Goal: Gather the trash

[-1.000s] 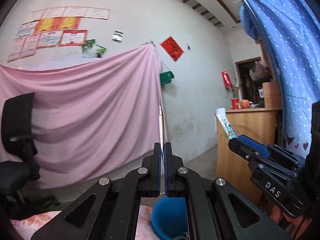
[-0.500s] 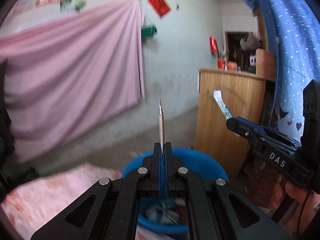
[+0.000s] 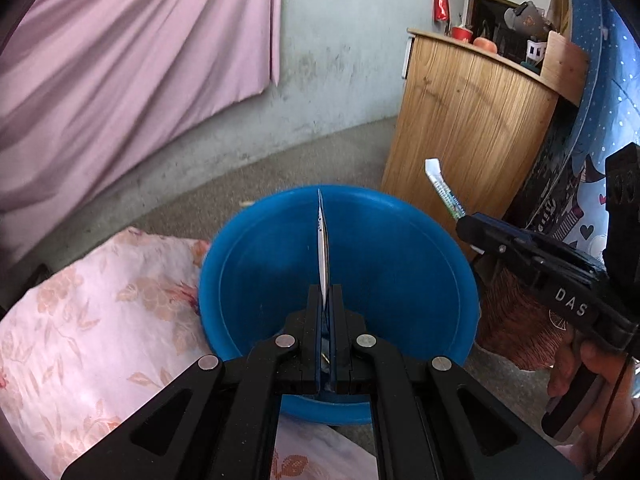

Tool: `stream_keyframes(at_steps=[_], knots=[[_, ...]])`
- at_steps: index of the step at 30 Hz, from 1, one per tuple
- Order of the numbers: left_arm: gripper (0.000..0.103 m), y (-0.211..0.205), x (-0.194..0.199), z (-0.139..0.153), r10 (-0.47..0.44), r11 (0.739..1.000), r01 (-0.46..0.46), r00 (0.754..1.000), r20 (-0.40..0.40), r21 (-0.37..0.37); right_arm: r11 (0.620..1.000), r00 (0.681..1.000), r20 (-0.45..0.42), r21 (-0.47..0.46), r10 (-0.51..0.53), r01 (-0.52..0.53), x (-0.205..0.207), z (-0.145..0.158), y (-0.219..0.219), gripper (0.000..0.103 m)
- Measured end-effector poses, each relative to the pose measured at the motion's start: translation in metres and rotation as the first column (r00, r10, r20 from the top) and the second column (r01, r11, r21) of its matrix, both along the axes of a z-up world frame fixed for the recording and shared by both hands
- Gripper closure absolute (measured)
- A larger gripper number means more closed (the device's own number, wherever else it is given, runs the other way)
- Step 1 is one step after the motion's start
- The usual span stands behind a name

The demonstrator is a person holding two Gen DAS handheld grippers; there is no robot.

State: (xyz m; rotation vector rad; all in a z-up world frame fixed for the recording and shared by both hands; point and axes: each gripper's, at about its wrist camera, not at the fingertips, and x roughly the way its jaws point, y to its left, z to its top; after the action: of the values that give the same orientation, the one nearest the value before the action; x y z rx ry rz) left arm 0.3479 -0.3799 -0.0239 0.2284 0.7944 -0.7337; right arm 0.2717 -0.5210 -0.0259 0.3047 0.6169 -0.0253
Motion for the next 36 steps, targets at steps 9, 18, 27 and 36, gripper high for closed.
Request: stream_keyframes(at_steps=[9,18,27,36], knots=[[0.102,0.005,0.007,-0.012,0.038,0.999,-0.036,0.998,-0.047,0.04,0.999,0.998,-0.048,0.001,0.04,-0.04,0.008,-0.005,0.008,0.059],[0.085,0.014,0.015,-0.025,0.113,0.991,-0.103,0.987,-0.114,0.086,0.999,0.995,-0.094,0.0,0.032,-0.032,0.014,-0.013,0.009,0.057],[0.07,0.037,0.012,-0.012,0.166,0.985,-0.161,0.981,-0.098,0.06,0.999,0.994,-0.103,-0.001,0.034,-0.034,0.015,-0.013,0.012,0.047],[0.044,0.068,0.0,0.006,0.227,0.974,-0.228,0.972,-0.063,-0.004,1.0,0.998,-0.064,0.0,0.028,-0.028,0.012,-0.001,0.023,0.023]])
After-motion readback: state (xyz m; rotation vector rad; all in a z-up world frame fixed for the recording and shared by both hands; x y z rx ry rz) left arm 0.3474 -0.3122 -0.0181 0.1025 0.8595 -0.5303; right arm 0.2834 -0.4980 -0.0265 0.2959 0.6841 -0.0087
